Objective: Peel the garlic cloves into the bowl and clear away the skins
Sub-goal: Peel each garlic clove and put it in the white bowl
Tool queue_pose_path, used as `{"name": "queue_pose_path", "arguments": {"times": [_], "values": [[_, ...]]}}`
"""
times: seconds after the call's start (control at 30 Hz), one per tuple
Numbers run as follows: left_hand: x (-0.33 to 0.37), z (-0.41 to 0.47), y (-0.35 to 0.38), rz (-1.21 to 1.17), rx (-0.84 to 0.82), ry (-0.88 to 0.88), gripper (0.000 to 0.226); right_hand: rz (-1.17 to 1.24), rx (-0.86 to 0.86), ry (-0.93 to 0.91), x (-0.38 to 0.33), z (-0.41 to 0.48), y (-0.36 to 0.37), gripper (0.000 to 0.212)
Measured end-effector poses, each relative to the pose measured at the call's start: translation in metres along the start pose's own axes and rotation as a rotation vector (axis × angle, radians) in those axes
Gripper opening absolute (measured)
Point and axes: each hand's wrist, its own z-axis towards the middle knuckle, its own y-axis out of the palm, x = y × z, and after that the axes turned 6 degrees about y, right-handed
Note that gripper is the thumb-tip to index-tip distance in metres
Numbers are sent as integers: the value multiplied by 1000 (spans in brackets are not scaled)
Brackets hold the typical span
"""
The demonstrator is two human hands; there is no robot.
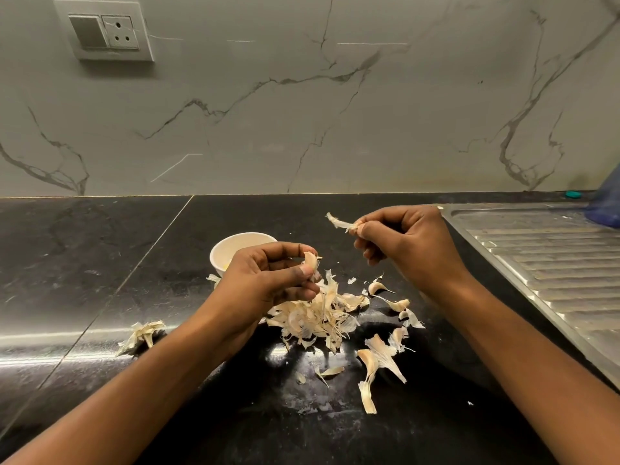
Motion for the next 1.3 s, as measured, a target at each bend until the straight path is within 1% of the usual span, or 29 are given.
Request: {"name": "queue_pose_path", "arguments": {"times": [0.07,0.2,0.27,0.33,0.47,0.63,0.77,1.03,1.13,1.3], "values": [[1,0,1,-9,9,12,39,-44,-34,5,1,1,-4,16],[1,-2,3,9,16,34,41,-276,-185,-32,6,-1,0,23],[0,-2,2,23,20,41,42,-316,-227,-29,6,-2,3,32],[-1,-1,1,39,24,49,41,-330,-278,-14,5,-2,3,31],[-2,-1,-1,81,15,64,39,-291,-350,9,6,-2,2,12],[-2,-3,0,158,31,123,29,-162,-341,36,2,-4,3,15],[-4,-4,1,264,55,206,25,-104,-355,70,1,-7,9,23],[-7,-6,2,465,67,365,21,-53,-433,77,6,-7,12,16],[-7,-7,2,467,65,377,19,-14,-453,67,7,-7,13,15],[-8,-5,0,435,67,377,20,49,-439,62,10,-7,14,15]]}}
